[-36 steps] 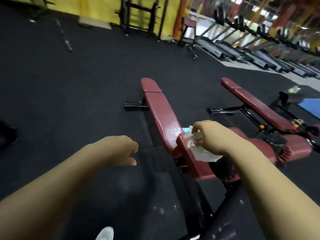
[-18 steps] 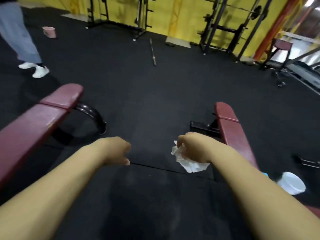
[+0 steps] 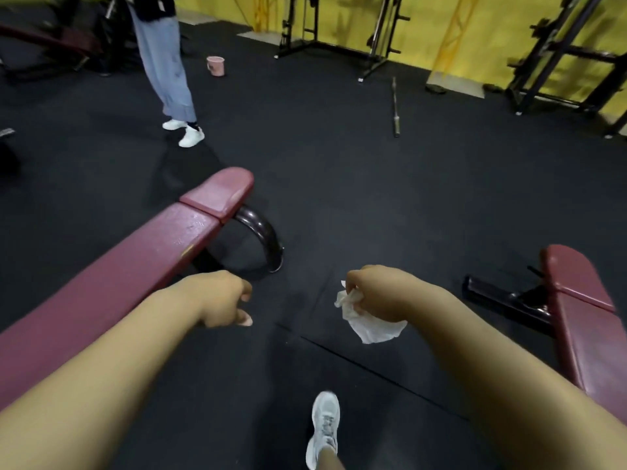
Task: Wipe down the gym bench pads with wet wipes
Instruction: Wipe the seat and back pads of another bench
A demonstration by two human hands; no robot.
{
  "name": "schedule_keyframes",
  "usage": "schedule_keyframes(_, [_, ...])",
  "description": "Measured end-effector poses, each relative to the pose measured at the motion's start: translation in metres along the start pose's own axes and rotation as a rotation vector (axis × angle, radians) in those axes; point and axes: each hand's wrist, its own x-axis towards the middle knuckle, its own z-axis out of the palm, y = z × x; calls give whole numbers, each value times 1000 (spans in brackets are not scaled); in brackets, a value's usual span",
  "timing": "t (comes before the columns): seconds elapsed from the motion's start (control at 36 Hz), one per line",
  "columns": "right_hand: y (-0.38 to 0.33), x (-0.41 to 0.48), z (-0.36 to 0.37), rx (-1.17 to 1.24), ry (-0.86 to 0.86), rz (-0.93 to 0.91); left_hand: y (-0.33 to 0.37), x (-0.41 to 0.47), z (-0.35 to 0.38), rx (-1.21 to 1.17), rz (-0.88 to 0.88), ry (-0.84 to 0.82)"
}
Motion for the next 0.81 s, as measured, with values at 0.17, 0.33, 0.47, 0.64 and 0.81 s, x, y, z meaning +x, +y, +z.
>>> schedule_keyframes(0.17, [43, 95, -31, -6, 2, -73, -10, 70, -41, -46, -58, 25])
schedule_keyframes(0.33, [95, 185, -77, -37, 10, -127, -20, 140, -91, -117, -111, 58])
schedule_keyframes(0.47, [118, 259, -107, -80, 1, -175, -38, 184, -114, -179, -168, 70])
schedule_keyframes(0.64, [107, 348, -118, -105, -55, -281, -76, 220, -119, -267, -261, 5])
schedule_keyframes(0.81, [77, 440, -123, -145, -160, -370, -136, 265, -114, -334, -344, -23])
